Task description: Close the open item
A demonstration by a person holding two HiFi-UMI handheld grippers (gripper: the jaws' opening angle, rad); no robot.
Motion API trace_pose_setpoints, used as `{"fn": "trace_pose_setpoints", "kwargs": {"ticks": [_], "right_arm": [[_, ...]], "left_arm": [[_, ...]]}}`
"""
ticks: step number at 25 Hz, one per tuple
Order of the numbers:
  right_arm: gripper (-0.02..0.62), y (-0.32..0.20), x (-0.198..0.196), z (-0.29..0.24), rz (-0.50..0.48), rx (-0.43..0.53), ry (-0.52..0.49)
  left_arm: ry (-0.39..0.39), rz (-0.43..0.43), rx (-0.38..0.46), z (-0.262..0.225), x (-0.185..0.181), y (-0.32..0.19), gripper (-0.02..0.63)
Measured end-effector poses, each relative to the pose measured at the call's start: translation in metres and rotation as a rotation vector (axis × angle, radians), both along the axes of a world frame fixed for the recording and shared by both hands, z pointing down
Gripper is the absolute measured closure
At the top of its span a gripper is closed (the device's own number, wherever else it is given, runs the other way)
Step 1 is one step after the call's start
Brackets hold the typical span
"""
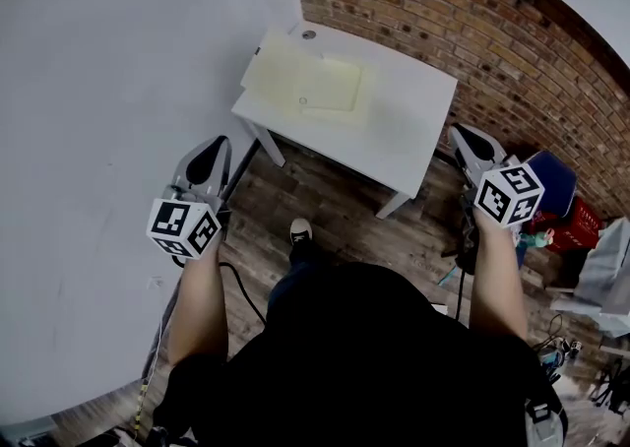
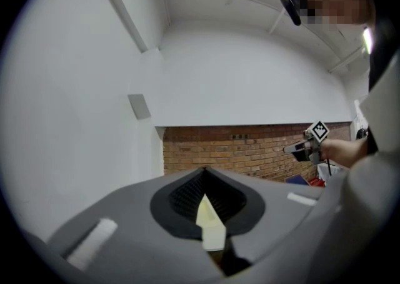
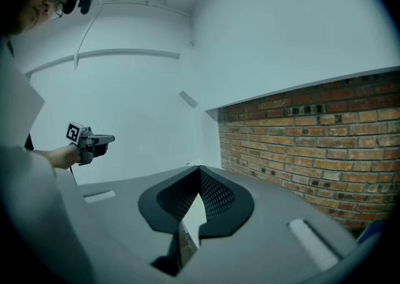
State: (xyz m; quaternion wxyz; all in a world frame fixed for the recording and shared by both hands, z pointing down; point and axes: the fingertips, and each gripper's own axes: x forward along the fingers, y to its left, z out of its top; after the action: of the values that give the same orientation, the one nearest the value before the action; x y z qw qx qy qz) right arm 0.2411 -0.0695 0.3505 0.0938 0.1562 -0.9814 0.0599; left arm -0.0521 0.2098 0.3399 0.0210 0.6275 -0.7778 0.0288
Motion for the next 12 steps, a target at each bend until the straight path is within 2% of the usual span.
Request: {"fn": "trace_pose_setpoints", "kwargs": {"ticks": [12], "right_arm": [[0.595, -0.008, -0.022, 0.001, 0.027, -0.010, 0.018]], "left_arm": [[0.020, 0.013, 0.003, 0.008, -0.033, -0.012, 0.603]]}}
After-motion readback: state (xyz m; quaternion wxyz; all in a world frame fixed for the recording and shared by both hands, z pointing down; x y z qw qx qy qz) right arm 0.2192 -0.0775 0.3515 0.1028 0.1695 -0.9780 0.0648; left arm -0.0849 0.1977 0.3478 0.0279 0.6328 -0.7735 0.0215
